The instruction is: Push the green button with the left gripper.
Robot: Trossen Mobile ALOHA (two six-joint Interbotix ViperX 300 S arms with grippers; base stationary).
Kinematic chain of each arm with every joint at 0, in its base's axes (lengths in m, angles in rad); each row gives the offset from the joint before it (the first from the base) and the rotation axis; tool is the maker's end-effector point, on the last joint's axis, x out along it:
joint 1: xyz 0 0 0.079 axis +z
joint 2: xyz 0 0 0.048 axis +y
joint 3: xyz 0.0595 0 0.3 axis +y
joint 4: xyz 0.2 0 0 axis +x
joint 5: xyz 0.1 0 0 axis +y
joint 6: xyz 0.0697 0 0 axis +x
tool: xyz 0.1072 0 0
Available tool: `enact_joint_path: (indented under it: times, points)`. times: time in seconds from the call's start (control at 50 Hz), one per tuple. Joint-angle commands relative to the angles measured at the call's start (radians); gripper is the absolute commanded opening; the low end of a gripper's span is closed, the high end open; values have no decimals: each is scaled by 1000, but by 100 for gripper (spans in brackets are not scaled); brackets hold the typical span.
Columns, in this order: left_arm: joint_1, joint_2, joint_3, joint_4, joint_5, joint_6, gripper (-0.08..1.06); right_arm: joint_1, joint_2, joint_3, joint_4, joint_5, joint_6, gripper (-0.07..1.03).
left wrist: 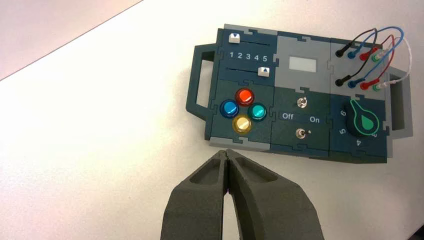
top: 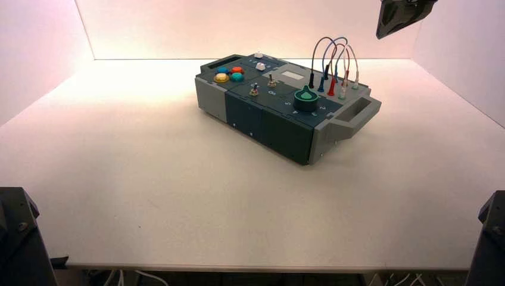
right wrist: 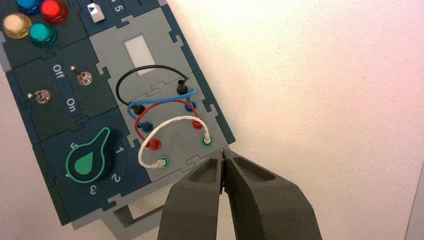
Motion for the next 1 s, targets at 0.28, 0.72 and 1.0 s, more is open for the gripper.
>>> enact_joint_path:
  times: [0.28,0.72,1.0]
  points:
    - [3,-9,-9,-2,-5,2,-3,-2,-21,-25,3,-3,3,-2]
    - [-2,3,-17,-3,18,2,-3,0,-14,-35,3,25,3,-2]
    - [-37,37,-41,-2,40,3,-3,5,-34,-46,54,69,-3,-2]
